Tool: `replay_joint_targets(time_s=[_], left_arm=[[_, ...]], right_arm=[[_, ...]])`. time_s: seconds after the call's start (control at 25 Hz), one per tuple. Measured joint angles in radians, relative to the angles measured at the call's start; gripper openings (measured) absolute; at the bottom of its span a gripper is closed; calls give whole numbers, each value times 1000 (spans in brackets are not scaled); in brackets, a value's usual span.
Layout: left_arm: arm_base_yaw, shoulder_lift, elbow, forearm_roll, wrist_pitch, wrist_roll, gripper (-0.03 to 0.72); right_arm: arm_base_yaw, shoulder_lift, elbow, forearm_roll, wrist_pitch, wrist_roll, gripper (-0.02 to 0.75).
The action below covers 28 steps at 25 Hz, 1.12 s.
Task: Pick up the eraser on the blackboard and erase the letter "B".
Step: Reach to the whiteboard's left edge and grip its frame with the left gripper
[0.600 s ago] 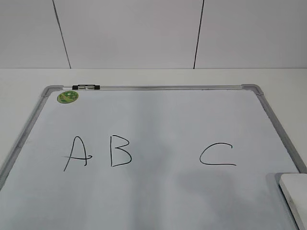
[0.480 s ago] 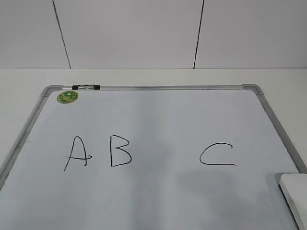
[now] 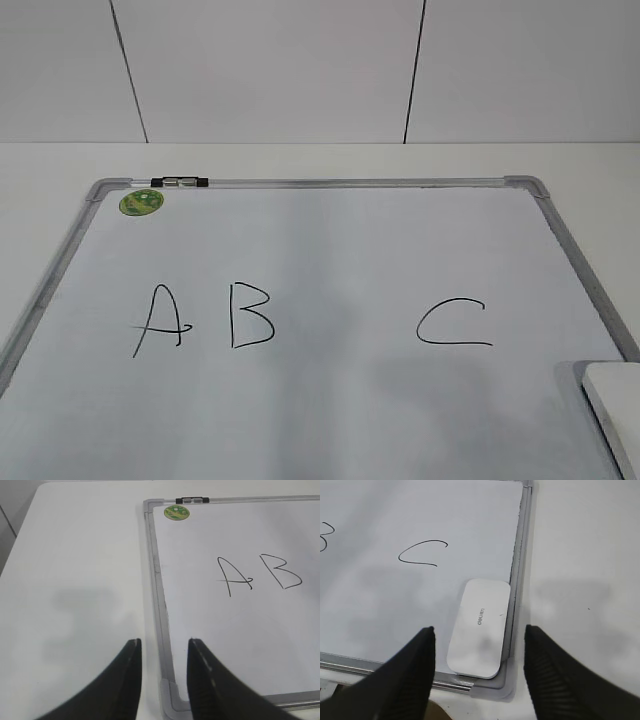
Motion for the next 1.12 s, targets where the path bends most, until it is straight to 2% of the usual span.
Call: replay_joint_targets(time_s=[0.24, 0.68, 0.88, 1.12], left_arm=[[0, 0, 0, 0, 0, 0, 235], [0, 42, -9, 8, 24, 0, 236], [0, 290, -76, 8, 84, 0, 237], [0, 664, -219, -6, 105, 0, 237]], right_arm=[[0, 30, -4, 0, 0, 15, 445], [0, 307, -108, 7, 56, 153, 445], [0, 462, -163, 30, 89, 198, 445], [0, 652, -179, 100, 93, 206, 445]])
